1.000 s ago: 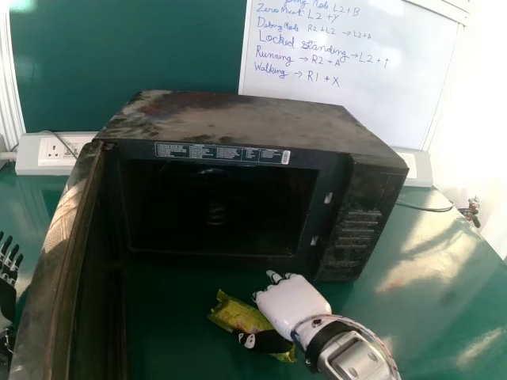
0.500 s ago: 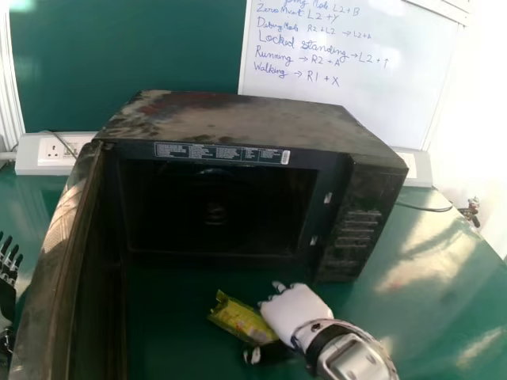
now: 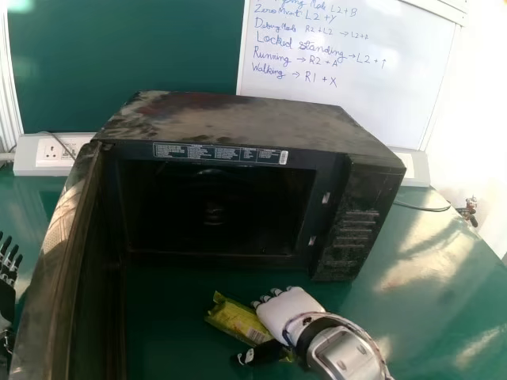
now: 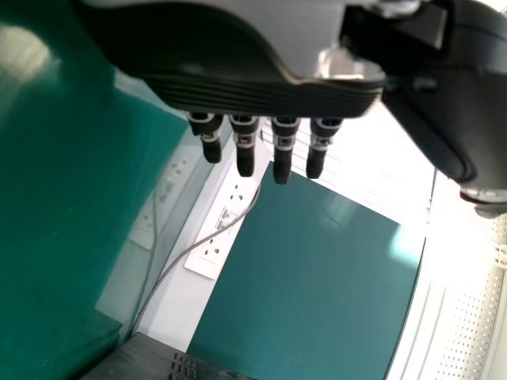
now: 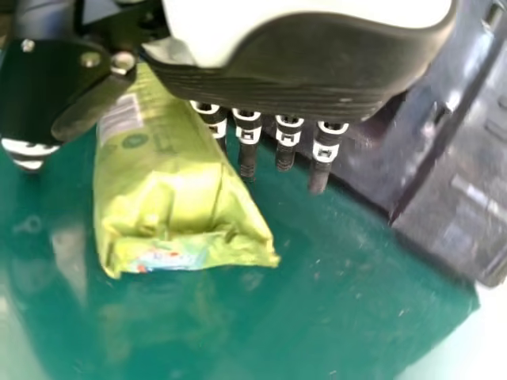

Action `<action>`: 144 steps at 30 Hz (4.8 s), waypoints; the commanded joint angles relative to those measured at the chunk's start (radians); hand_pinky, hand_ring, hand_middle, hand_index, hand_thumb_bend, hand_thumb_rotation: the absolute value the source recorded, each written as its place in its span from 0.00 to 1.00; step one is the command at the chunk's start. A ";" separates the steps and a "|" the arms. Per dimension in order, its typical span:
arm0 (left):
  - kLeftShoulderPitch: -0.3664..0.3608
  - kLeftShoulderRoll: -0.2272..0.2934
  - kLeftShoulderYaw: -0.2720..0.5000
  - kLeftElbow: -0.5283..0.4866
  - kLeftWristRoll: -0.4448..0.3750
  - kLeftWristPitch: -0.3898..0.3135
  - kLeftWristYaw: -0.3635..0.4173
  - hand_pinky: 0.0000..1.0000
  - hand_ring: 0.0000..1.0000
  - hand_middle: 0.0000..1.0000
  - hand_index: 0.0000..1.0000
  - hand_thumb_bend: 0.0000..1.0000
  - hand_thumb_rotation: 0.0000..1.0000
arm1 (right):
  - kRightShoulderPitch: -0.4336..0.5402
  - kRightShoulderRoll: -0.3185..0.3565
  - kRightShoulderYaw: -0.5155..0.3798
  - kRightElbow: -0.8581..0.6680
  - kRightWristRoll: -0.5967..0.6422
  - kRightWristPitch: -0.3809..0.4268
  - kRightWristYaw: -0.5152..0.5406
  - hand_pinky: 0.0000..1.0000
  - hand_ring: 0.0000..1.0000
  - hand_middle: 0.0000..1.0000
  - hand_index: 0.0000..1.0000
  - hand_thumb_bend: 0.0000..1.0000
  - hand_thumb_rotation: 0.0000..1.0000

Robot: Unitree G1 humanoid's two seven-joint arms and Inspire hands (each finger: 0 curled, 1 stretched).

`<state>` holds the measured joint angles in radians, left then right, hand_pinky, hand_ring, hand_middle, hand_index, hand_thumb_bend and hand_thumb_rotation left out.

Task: Put biscuit inside oven

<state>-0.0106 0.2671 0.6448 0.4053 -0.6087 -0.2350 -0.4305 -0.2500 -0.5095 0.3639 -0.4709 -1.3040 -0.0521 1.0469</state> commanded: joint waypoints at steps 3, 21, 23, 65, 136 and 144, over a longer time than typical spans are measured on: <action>0.020 -0.043 -0.013 0.035 -0.003 0.003 -0.001 1.00 0.93 0.95 1.00 0.21 0.00 | 0.014 0.006 0.008 0.009 0.026 0.013 0.028 0.85 1.00 1.00 1.00 1.00 0.33; 0.016 -0.045 -0.013 0.040 0.001 0.000 0.004 1.00 0.93 0.94 1.00 0.21 0.00 | 0.016 -0.029 0.013 0.015 0.011 -0.031 -0.105 0.23 0.36 0.48 0.72 0.57 0.00; 0.017 -0.044 -0.013 0.039 -0.002 0.004 0.001 1.00 0.93 0.94 1.00 0.21 0.00 | 0.018 -0.026 0.010 0.014 0.011 -0.027 -0.108 0.22 0.36 0.48 0.71 0.57 0.00; 0.015 -0.045 -0.018 0.041 0.008 -0.001 0.008 1.00 0.92 0.94 0.99 0.21 0.00 | 0.060 -0.058 -0.089 -0.051 0.057 -0.041 -0.307 0.20 0.34 0.48 0.49 0.53 0.00; 0.021 -0.058 -0.025 0.029 0.009 -0.003 0.012 1.00 0.93 0.94 0.97 0.22 0.00 | -0.206 0.122 -0.078 0.169 0.061 0.052 -0.470 0.23 0.37 0.43 0.51 0.53 0.00; 0.018 -0.057 -0.025 0.036 0.008 -0.006 0.006 1.00 0.92 0.93 0.98 0.23 0.00 | -0.259 0.128 -0.057 0.227 0.068 0.072 -0.479 0.25 0.38 0.40 0.52 0.52 0.00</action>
<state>-0.0173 0.2642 0.6391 0.3989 -0.6069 -0.2357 -0.4233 -0.4784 -0.3912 0.3028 -0.2522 -1.2449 0.0071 0.5833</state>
